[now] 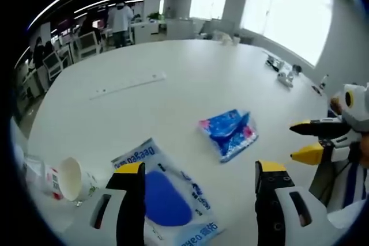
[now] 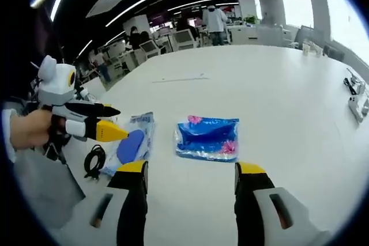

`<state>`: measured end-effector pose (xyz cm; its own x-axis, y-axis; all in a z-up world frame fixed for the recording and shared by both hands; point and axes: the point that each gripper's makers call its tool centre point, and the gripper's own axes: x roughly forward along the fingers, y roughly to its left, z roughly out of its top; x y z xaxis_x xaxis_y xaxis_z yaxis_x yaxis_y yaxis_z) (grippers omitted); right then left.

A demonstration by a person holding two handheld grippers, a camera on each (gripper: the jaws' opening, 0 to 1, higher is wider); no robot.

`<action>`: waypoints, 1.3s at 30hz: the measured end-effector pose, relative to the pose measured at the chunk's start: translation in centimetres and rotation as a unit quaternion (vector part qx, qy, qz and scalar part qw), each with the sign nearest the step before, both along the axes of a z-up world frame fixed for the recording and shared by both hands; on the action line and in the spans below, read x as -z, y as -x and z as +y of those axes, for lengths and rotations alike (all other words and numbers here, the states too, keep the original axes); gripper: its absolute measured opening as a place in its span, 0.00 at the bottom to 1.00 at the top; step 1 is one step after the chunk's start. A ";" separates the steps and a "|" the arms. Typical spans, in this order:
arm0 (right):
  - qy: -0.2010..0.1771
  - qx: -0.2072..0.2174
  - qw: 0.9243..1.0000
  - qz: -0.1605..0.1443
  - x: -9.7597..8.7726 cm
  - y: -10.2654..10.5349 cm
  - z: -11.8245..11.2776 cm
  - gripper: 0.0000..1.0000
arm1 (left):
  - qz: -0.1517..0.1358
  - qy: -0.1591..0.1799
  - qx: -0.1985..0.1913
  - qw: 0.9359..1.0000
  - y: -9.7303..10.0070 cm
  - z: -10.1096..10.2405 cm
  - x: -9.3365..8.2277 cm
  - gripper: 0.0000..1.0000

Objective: Arrange the tabletop items into an orderly group along one side of the table until the central work area is clear of visible clutter.

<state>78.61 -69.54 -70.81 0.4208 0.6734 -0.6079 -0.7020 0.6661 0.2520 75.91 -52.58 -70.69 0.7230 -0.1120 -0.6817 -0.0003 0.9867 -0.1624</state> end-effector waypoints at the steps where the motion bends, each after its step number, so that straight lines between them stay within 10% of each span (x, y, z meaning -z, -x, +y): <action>1: 0.001 0.001 1.000 -0.001 0.0 0.1 0.0 0.58 | 0.002 0.000 -0.001 1.000 0.0 0.4 0.0 0.74; 39: -0.029 0.004 0.996 0.079 2.0 4.6 2.6 0.55 | 0.027 -0.003 -0.005 1.000 -0.7 6.4 0.4 0.71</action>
<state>74.01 -66.92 -72.81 0.3283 0.7063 -0.6272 -0.6451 0.6527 0.3974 76.56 -46.20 -71.11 0.6864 -0.1009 -0.7202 -0.0184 0.9876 -0.1559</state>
